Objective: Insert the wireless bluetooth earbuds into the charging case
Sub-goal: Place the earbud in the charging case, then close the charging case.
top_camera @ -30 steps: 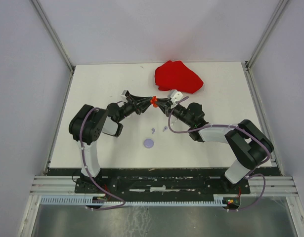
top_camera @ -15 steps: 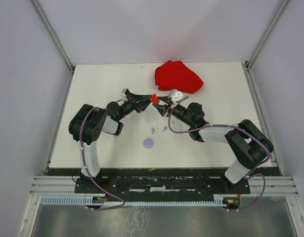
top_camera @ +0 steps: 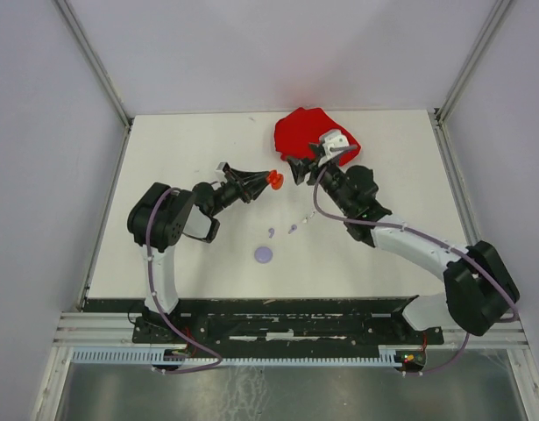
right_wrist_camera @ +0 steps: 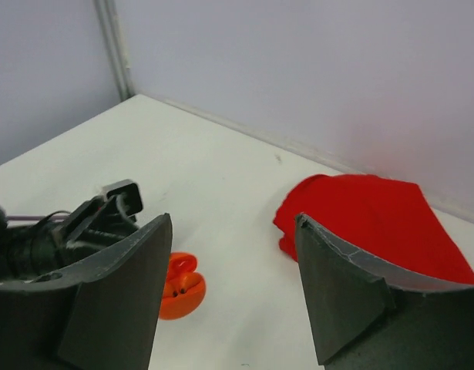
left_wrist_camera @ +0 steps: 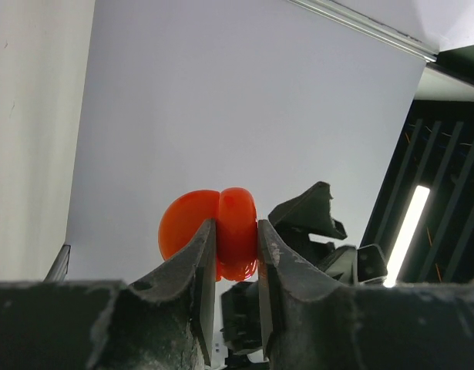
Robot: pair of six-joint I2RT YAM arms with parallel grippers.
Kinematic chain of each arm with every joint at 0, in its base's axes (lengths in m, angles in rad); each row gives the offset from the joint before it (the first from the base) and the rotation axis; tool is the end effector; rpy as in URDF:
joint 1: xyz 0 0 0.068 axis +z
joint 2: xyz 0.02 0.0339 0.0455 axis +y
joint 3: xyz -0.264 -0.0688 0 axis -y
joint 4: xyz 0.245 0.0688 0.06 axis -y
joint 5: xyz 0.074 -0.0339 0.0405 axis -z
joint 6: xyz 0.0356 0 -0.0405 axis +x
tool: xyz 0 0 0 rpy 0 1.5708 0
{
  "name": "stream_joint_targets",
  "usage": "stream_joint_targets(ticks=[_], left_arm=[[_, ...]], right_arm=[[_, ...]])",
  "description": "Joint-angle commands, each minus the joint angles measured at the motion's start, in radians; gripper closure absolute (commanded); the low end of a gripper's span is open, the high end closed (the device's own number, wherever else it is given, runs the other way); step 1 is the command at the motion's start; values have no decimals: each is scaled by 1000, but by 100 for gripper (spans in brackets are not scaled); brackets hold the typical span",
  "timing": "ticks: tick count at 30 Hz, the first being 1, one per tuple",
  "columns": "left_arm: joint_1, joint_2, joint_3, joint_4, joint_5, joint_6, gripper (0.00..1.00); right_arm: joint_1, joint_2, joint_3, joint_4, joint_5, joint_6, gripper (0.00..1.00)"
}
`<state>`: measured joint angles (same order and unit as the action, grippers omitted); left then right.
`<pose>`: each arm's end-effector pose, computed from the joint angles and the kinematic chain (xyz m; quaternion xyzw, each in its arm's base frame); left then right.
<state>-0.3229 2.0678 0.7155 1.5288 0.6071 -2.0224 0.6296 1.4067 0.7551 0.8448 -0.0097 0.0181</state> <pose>0.3342 -0.1332 0.1375 -0.3089 0.5766 -0.7488 0.1068 0.2549 0.1861 0.2941 -0.1949 0.6050 0.2486 0.7309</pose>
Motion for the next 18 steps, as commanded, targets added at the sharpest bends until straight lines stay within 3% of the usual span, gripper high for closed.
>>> stream_joint_targets(ticks=[1, 4, 8, 11, 14, 18], left_arm=[[-4, -3, 15, 200, -36, -16, 97], [-6, -10, 8, 201, -101, -36, 97], [-17, -15, 3, 194, -185, -68, 97], [-33, -24, 1, 175, -232, -72, 97], [-48, -34, -8, 162, -279, -74, 97], [-65, -45, -23, 164, -334, -75, 97]], right_arm=[[-6, -59, 247, -660, 238, 63, 25], [-6, -31, 328, -866, 241, 44, 17], [-4, -24, 261, -830, 284, 37, 3], [-3, 15, 249, -836, 303, 38, 1], [14, 46, 212, -769, 311, 19, 1], [37, 68, 116, -551, 258, -22, 1]])
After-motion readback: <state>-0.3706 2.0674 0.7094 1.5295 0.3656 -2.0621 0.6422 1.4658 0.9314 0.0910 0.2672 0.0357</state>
